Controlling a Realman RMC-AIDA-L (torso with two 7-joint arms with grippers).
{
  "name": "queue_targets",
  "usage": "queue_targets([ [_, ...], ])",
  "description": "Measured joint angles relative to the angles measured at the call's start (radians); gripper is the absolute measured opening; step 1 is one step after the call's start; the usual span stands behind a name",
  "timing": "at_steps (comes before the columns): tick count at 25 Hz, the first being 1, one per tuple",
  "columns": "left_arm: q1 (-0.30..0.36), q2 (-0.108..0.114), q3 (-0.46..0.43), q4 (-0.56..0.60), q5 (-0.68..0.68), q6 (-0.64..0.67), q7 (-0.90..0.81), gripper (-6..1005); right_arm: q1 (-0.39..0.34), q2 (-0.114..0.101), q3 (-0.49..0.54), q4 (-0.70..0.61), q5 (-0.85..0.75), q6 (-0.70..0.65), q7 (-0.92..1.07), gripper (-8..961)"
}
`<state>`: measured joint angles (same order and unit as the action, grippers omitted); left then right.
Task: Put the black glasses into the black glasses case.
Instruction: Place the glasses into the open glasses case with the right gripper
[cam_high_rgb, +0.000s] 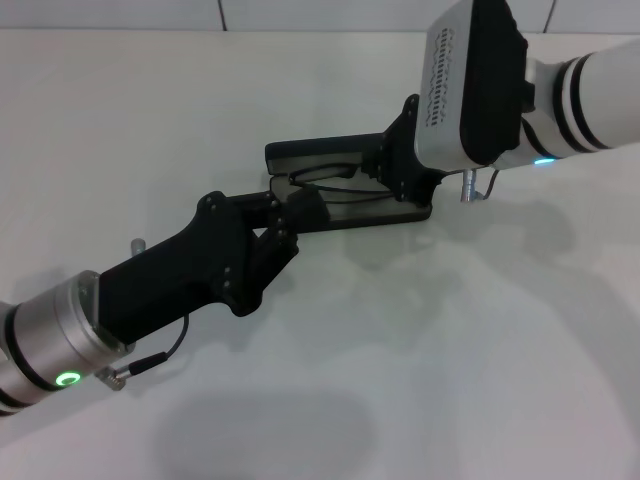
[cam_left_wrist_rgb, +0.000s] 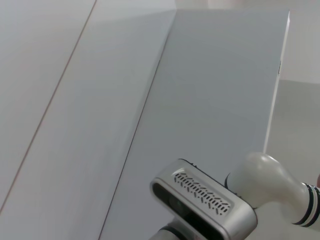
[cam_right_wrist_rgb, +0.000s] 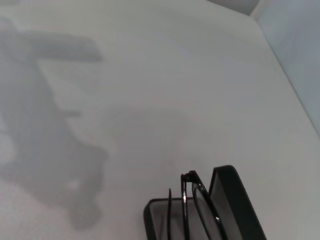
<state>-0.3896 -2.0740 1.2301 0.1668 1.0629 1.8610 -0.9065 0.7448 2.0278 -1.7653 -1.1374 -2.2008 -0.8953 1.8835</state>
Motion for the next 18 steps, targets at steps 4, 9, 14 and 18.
queue_targets([
  [4, 0.0, 0.0, 0.0, 0.0, 0.0, -0.007, 0.0, 47, 0.007, 0.0, -0.015, 0.035, -0.001, 0.043, 0.0, 29],
  [9, -0.003, -0.002, 0.0, 0.002, 0.0, -0.016, 0.0, 47, 0.026, 0.0, -0.029, 0.083, 0.003, 0.08, 0.001, 30],
  [14, -0.008, -0.002, 0.0, 0.004, 0.0, -0.018, 0.0, 47, 0.036, 0.0, -0.054, 0.1, 0.006, 0.107, 0.0, 36],
  [18, -0.008, -0.002, 0.0, 0.006, 0.0, -0.026, 0.0, 47, 0.039, 0.0, -0.073, 0.101, 0.007, 0.12, 0.0, 41],
])
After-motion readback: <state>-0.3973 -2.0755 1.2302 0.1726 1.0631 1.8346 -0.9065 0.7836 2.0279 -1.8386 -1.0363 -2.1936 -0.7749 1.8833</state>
